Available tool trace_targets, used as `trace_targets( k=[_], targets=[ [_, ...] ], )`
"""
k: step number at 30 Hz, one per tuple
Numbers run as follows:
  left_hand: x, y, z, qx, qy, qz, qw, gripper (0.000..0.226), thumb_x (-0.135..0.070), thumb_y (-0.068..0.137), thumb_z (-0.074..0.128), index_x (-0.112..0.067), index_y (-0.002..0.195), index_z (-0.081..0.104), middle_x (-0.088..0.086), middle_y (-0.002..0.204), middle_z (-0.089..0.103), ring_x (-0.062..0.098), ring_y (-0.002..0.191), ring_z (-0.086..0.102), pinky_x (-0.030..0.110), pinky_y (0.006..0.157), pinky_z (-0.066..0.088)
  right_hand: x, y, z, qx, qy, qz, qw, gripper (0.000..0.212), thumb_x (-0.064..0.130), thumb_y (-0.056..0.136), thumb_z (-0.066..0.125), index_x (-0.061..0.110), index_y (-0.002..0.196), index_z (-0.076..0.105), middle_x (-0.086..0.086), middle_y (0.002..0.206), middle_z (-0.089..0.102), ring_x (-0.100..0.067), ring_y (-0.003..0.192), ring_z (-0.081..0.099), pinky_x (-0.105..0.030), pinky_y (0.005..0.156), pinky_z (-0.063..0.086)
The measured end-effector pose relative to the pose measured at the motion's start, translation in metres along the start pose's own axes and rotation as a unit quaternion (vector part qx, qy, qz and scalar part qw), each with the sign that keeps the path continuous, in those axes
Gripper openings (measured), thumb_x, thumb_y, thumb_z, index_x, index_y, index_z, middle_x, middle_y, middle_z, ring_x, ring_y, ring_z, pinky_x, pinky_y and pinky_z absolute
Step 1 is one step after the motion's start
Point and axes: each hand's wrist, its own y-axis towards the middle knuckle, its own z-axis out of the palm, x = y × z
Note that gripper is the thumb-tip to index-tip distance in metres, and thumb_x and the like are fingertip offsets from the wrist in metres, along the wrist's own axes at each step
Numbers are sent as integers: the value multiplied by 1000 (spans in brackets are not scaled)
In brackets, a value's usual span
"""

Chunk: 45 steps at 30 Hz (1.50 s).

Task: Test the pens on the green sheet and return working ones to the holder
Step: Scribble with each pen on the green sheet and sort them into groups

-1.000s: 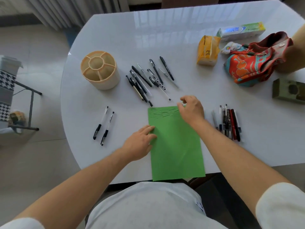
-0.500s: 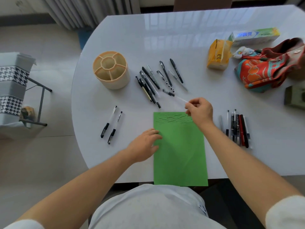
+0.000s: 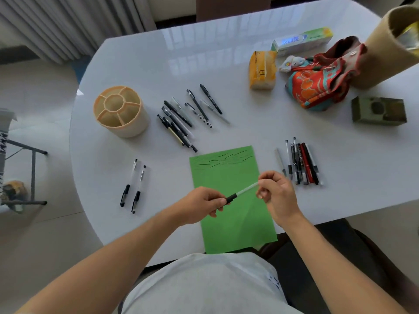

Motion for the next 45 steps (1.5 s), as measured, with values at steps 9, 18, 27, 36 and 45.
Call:
trace_targets(
  k=[9,18,27,36,45],
  targets=[
    [-13,-1,-5,-67,108,35,991,16,-27,98,59,-21,94,74,0,84,73,14,77,69,39,78,57,-19,5,39,82,-167,28,982,28,17,101,59,-2,88,74,-15,74,68,-19,56,57,-26,50,47],
    [-35,9,-17,-202,286,136,927,29,-27,102,51,-8,103,72,7,88,63,26,78,58,41,74,47,-5,24,65,-32,-123,-2,992,30,20,98,61,7,75,75,-9,63,66,-19,48,54,-29,47,46],
    [-29,11,-1,-220,292,122,923,29,-28,103,49,-9,108,71,7,95,63,26,78,59,43,72,50,-11,23,59,-50,-146,35,987,32,25,100,61,4,80,73,-6,63,66,-17,51,54,-33,51,48],
    [-22,-1,-5,-227,327,139,907,29,-26,103,49,-7,103,71,8,92,63,26,75,58,42,67,51,-9,11,81,-94,-137,74,983,31,22,102,60,-2,87,71,-7,64,64,-16,52,53,-30,48,47],
    [-16,-14,-14,-204,322,171,909,31,-28,104,48,-7,106,70,8,93,63,26,77,59,42,70,51,-7,-7,94,-116,-155,66,979,31,23,102,60,-4,92,72,-6,64,65,-13,52,54,-25,47,48]
  ],
)
